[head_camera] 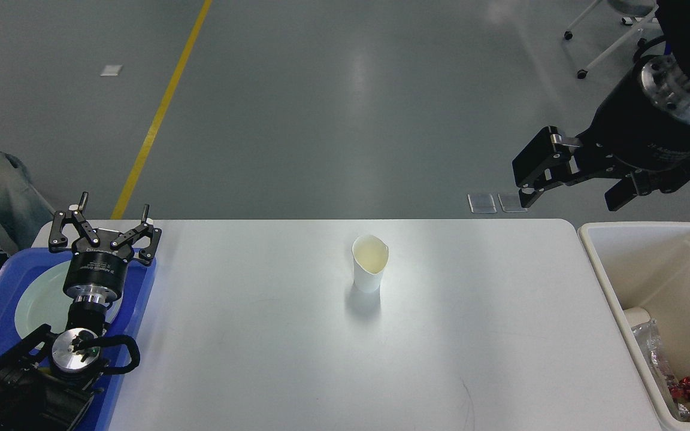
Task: Tidy desktop
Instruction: 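Move the right gripper to the paper cup and grasp its rim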
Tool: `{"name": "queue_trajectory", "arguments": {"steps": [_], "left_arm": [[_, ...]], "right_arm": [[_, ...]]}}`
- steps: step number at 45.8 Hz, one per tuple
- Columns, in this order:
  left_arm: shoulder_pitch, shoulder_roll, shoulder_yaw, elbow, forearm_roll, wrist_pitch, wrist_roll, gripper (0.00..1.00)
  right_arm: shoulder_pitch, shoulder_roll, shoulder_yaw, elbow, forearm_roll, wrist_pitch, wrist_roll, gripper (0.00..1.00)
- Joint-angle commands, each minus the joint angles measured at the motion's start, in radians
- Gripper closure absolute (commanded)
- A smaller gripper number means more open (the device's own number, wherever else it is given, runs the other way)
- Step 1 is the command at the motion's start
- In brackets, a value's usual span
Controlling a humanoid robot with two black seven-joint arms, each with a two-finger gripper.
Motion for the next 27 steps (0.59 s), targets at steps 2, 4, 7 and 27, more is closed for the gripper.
{"name": "queue_trajectory", "arguments": {"steps": [2,4,7,27], "left_arm": [[0.0,0.0,0.0,0.0,0.0,0.0,0.0,0.04],[0.0,0.0,0.0,0.0,0.0,0.0,0.0,0.04],[-0.003,0.0,0.0,0.0,-0.001,0.0,0.0,0.04],[-0.003,0.0,0.0,0.0,-0.001,0.0,0.0,0.04]], "right_arm": [[-0.003,0.0,-0.004,-0.006,0.0,-0.006,0.001,0.0],[-0.006,0.0,-0.007,-0.008,0.004,-0.008,0.001,0.0],[-0.026,0.001,-0.007,-0.009,0.007,-0.009,0.001,0.0],[-0.495,0.07,0.137,-0.222,0.047,-0.339,0.001,0.0]]}}
